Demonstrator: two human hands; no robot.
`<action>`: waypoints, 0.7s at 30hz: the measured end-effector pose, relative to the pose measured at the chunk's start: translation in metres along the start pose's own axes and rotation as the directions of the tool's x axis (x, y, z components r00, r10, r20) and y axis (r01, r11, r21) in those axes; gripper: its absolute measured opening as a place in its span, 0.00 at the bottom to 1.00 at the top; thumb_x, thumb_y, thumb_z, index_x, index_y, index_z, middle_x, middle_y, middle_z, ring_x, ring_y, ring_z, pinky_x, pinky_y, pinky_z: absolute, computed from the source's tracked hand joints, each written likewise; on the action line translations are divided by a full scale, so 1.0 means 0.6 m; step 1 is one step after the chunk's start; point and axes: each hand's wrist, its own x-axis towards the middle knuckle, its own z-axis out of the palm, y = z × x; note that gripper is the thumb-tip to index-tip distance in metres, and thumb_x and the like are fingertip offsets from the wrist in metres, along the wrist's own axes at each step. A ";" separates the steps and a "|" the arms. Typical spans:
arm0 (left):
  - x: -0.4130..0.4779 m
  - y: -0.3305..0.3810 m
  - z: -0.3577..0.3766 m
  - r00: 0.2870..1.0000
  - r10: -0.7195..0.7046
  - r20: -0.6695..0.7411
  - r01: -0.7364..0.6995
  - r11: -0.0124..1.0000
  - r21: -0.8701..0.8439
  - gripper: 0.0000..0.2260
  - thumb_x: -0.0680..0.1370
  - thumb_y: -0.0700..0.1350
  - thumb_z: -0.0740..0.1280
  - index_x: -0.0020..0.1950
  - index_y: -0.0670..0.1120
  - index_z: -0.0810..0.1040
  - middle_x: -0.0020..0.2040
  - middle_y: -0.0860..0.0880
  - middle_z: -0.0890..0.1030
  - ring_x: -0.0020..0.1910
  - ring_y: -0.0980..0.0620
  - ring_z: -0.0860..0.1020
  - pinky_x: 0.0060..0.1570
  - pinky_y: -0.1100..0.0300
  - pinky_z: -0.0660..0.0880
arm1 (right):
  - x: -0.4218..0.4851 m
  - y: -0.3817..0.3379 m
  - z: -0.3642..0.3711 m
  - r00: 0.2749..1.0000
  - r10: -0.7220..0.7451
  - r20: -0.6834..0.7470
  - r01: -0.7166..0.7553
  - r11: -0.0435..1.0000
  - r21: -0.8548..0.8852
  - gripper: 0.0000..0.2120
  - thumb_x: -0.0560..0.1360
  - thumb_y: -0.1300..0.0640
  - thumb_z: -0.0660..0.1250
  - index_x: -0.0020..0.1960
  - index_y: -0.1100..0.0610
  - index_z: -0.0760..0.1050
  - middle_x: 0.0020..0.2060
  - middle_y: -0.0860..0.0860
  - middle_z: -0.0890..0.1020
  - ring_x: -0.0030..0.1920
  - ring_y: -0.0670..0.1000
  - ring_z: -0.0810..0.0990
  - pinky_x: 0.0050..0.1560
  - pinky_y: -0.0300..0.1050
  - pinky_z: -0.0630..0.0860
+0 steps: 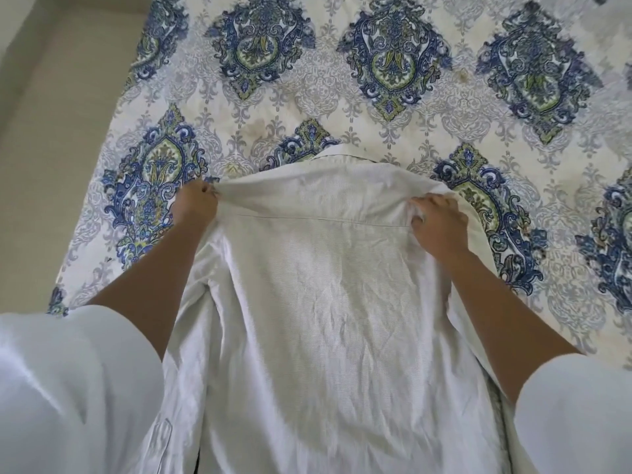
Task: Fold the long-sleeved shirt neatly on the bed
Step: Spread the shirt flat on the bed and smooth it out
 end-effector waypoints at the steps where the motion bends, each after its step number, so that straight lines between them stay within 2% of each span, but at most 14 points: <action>1: -0.002 0.008 0.005 0.999 0.030 -0.010 -0.030 0.998 0.060 0.12 0.75 0.43 0.64 0.54 0.39 0.77 0.48 0.39 0.78 0.49 0.42 0.76 0.50 0.50 0.74 | 0.003 -0.004 0.001 0.999 0.021 -0.026 -0.021 1.000 0.011 0.18 0.77 0.59 0.57 0.66 0.55 0.71 0.65 0.55 0.72 0.67 0.58 0.64 0.63 0.55 0.63; 3: -0.015 0.038 0.014 0.983 0.184 0.003 -0.181 0.969 0.168 0.20 0.74 0.46 0.66 0.64 0.43 0.72 0.64 0.41 0.72 0.63 0.41 0.70 0.62 0.45 0.69 | 0.011 -0.021 -0.003 0.990 0.034 -0.134 -0.025 0.998 0.066 0.18 0.77 0.58 0.58 0.66 0.57 0.69 0.65 0.57 0.72 0.66 0.59 0.64 0.63 0.55 0.62; 4: -0.018 0.056 0.022 0.953 0.301 0.024 -0.300 0.933 0.199 0.22 0.74 0.46 0.67 0.67 0.44 0.69 0.67 0.43 0.68 0.67 0.42 0.66 0.67 0.44 0.64 | 0.018 -0.031 -0.009 0.981 0.028 -0.190 -0.009 0.995 0.102 0.18 0.77 0.57 0.59 0.67 0.57 0.69 0.65 0.57 0.71 0.66 0.59 0.64 0.63 0.55 0.62; 5: -0.022 0.079 0.030 0.913 0.404 0.064 -0.408 0.886 0.222 0.23 0.75 0.47 0.66 0.69 0.45 0.67 0.69 0.44 0.66 0.69 0.43 0.63 0.69 0.44 0.59 | 0.027 -0.042 -0.014 0.974 0.017 -0.226 0.013 0.991 0.131 0.19 0.77 0.57 0.59 0.67 0.57 0.68 0.65 0.57 0.70 0.66 0.58 0.64 0.63 0.54 0.62; 7: -0.025 0.125 0.046 0.861 0.478 0.176 -0.509 0.817 0.271 0.21 0.77 0.51 0.63 0.69 0.47 0.67 0.69 0.45 0.67 0.70 0.44 0.61 0.70 0.43 0.55 | 0.053 -0.060 -0.021 0.979 0.008 -0.202 0.026 0.986 0.166 0.21 0.77 0.55 0.60 0.69 0.56 0.66 0.67 0.55 0.70 0.68 0.57 0.63 0.64 0.53 0.60; 8: -0.020 0.140 0.056 0.850 0.469 0.238 -0.524 0.792 0.312 0.19 0.79 0.52 0.61 0.67 0.47 0.70 0.66 0.44 0.70 0.69 0.44 0.63 0.69 0.43 0.55 | 0.069 -0.067 -0.022 0.990 0.024 -0.142 0.002 0.985 0.175 0.20 0.77 0.54 0.61 0.69 0.55 0.66 0.67 0.55 0.70 0.69 0.57 0.62 0.65 0.54 0.59; 10: -0.013 0.165 0.061 0.848 0.438 0.298 -0.525 0.767 0.369 0.12 0.80 0.49 0.58 0.57 0.45 0.76 0.55 0.45 0.76 0.61 0.45 0.70 0.66 0.44 0.58 | 0.095 -0.076 -0.026 0.997 0.075 -0.028 -0.069 0.978 0.196 0.16 0.77 0.53 0.61 0.63 0.55 0.72 0.62 0.55 0.75 0.66 0.56 0.65 0.62 0.53 0.59; 12: -0.004 0.178 0.061 0.884 0.398 0.247 -0.458 0.846 0.275 0.09 0.80 0.45 0.58 0.44 0.45 0.75 0.42 0.47 0.75 0.49 0.46 0.74 0.64 0.47 0.62 | 0.113 -0.082 -0.032 0.992 0.119 -0.038 -0.103 0.955 0.279 0.11 0.76 0.54 0.62 0.53 0.59 0.78 0.52 0.56 0.81 0.58 0.56 0.73 0.54 0.49 0.58; 13: -0.002 0.182 0.061 0.896 0.391 0.211 -0.438 0.859 0.265 0.11 0.80 0.45 0.58 0.38 0.46 0.72 0.38 0.48 0.74 0.45 0.47 0.73 0.64 0.47 0.65 | 0.117 -0.084 -0.033 0.988 0.139 -0.064 -0.112 0.942 0.316 0.10 0.76 0.55 0.63 0.50 0.60 0.78 0.46 0.56 0.81 0.54 0.56 0.75 0.51 0.47 0.56; 15: 0.001 0.186 0.067 0.904 0.391 0.173 -0.426 0.860 0.282 0.12 0.80 0.44 0.57 0.36 0.46 0.71 0.35 0.49 0.73 0.44 0.47 0.73 0.63 0.47 0.65 | 0.122 -0.090 -0.031 0.981 0.164 -0.106 -0.117 0.929 0.352 0.07 0.76 0.56 0.63 0.46 0.57 0.78 0.38 0.51 0.78 0.52 0.56 0.76 0.52 0.48 0.56; 16: 0.001 0.185 0.074 0.913 0.372 0.170 -0.407 0.870 0.279 0.10 0.80 0.44 0.57 0.41 0.45 0.73 0.39 0.47 0.75 0.47 0.46 0.74 0.63 0.47 0.64 | 0.122 -0.092 -0.026 0.978 0.174 -0.116 -0.124 0.929 0.350 0.06 0.76 0.55 0.62 0.46 0.54 0.77 0.38 0.50 0.77 0.54 0.55 0.75 0.55 0.49 0.57; 18: -0.019 0.173 0.087 0.928 0.343 0.142 -0.370 0.889 0.268 0.11 0.79 0.44 0.57 0.58 0.43 0.74 0.55 0.43 0.76 0.61 0.43 0.71 0.66 0.45 0.61 | 0.113 -0.091 -0.012 0.974 0.169 -0.150 -0.120 0.950 0.287 0.08 0.77 0.54 0.60 0.53 0.52 0.75 0.50 0.51 0.78 0.62 0.55 0.71 0.64 0.53 0.56; 20: -0.062 0.157 0.102 0.912 0.407 0.054 -0.408 0.884 0.226 0.22 0.79 0.47 0.57 0.73 0.43 0.62 0.72 0.41 0.64 0.73 0.42 0.59 0.71 0.44 0.54 | 0.081 -0.088 0.007 0.957 0.106 -0.272 -0.052 0.979 0.196 0.16 0.77 0.53 0.60 0.62 0.55 0.71 0.63 0.55 0.73 0.68 0.56 0.65 0.68 0.56 0.56; 21: -0.095 0.146 0.112 0.891 0.455 0.018 -0.448 0.871 0.201 0.26 0.80 0.49 0.56 0.76 0.42 0.54 0.76 0.42 0.56 0.76 0.44 0.52 0.73 0.47 0.48 | 0.053 -0.091 0.019 0.933 0.049 -0.357 0.008 0.988 0.155 0.18 0.76 0.54 0.60 0.65 0.58 0.70 0.65 0.57 0.72 0.69 0.57 0.65 0.69 0.57 0.57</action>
